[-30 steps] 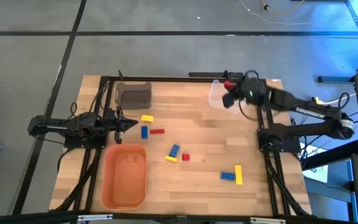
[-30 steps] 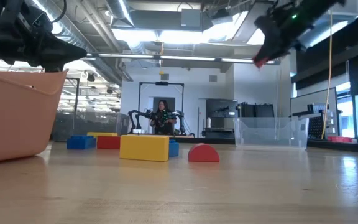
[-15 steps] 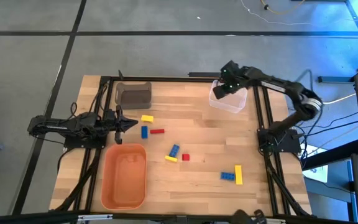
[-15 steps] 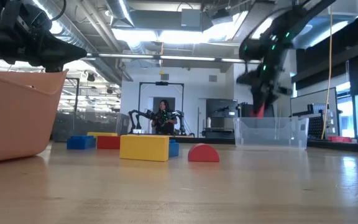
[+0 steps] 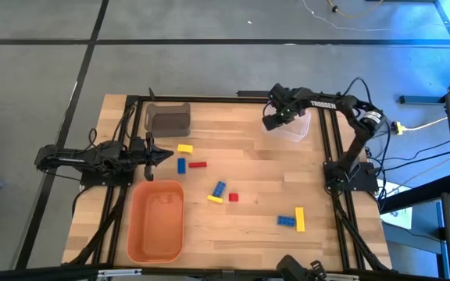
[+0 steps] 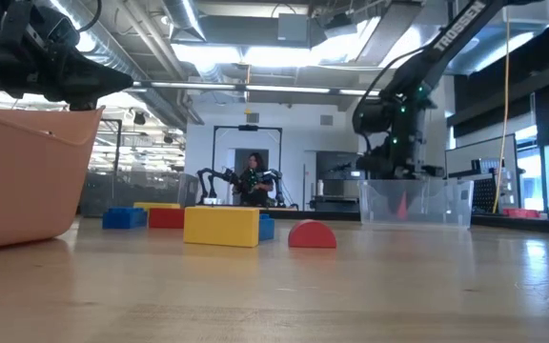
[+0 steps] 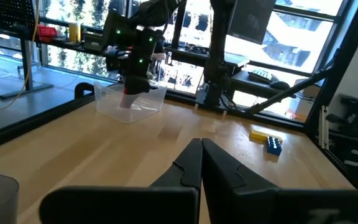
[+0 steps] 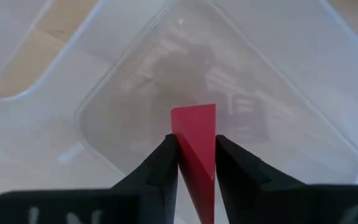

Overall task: Sort & place blocks by color
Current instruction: Put the right red block into the transparent white bin

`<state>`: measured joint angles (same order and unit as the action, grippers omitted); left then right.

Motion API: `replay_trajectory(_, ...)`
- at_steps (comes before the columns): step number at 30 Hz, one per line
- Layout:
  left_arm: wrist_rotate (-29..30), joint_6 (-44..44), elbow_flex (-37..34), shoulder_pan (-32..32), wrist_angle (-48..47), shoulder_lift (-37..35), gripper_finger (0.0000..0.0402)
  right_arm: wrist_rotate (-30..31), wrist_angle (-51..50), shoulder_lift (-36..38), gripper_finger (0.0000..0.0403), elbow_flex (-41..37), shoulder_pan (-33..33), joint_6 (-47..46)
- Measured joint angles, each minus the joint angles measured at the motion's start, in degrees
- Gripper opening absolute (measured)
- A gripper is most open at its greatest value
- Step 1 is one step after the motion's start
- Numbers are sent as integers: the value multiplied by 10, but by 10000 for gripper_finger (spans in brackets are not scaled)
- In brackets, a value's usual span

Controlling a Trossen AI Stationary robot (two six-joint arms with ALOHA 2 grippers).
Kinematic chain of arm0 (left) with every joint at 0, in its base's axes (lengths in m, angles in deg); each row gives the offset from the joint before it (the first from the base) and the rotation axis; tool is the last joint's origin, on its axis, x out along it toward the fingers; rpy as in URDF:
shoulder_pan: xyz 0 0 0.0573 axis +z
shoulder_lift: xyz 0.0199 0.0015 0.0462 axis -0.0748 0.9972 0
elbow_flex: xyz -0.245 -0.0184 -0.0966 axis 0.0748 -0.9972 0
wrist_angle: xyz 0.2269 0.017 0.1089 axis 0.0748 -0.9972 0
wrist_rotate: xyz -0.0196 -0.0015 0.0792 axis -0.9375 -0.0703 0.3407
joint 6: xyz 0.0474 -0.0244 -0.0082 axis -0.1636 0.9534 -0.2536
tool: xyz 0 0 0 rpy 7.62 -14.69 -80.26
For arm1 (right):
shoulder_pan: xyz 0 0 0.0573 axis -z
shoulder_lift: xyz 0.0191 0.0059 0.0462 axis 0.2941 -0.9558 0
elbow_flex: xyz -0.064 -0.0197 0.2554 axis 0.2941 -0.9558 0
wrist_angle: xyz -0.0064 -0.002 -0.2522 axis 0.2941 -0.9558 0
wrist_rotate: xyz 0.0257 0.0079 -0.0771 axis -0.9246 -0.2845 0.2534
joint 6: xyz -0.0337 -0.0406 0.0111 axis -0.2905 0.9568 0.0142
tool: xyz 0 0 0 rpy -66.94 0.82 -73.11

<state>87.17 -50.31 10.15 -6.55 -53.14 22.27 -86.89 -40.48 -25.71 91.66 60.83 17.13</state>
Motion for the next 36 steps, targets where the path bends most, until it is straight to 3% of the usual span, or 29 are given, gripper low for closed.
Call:
replay_trajectory(7, 0, 0, 0, 0, 0, 0, 0, 0, 8, -5, 115, 0, 0, 3)
replay_trajectory(25, 0, 0, 0, 0, 0, 0, 0, -12, 4, -5, 118, 0, 0, 75)
replay_trajectory(36, 0, 0, 0, 0, 0, 0, 0, -13, 27, -5, 118, 0, 0, 61)
